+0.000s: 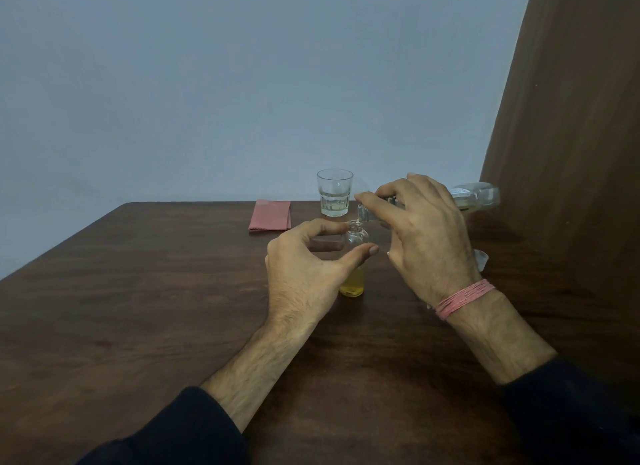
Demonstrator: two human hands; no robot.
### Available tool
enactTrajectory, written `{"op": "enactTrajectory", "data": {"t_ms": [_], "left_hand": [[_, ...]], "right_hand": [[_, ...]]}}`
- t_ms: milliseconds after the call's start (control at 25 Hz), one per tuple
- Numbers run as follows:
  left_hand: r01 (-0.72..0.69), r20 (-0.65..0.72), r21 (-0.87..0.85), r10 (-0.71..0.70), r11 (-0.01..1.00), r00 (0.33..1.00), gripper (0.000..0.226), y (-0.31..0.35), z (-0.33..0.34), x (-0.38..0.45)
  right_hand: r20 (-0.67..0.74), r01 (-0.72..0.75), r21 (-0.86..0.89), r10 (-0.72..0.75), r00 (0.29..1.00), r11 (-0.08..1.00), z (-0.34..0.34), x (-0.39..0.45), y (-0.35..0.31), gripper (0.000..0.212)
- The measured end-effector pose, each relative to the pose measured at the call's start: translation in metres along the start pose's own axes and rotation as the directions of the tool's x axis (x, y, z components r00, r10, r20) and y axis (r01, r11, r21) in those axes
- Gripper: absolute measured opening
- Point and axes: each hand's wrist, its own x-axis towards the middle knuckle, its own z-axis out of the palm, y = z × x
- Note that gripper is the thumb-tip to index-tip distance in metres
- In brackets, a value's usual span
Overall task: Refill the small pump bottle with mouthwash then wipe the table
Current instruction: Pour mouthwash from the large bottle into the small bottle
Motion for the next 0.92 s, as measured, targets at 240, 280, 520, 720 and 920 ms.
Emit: {"op": "enactTrajectory", "data": {"t_ms": [240,280,520,720,920], "left_hand": [[0.003,0.001,-0.007,-0.003,1.0,1.0,0.05,-0.0008,0.0006,-0.0004],[0.003,0.002,-0.009,-0.003,1.0,1.0,0.05,-0.0008,0.0007,-0.0003],[0.0,-0.003,-0.006,0.0,1.0,1.0,0.051,-0.001,0.0011,-0.0001],[0.004,-0.012,0.002,-0.004,1.0,1.0,0.051,-0.0022,0.0013,0.0001],[0.005,-0.014,0.008,-0.005,1.0,1.0,0.051,-0.0016,0.0015,-0.0002]], "right_hand": [[0.0,-0.004,0.01,0.004,1.0,1.0,-0.0003,-0.0001,-0.0009,0.07],[0.002,-0.004,0.009,0.004,1.0,1.0,-0.0006,-0.0001,-0.0007,0.07],[0.011,-0.006,0.002,0.006,1.0,1.0,-0.0018,0.0002,-0.0008,0.07],[0.007,-0.005,0.005,0.005,1.0,1.0,-0.0017,0.0004,-0.0009,0.069],[0.004,-0.005,0.005,0.005,1.0,1.0,-0.0007,0.0,-0.0012,0.068]]}}
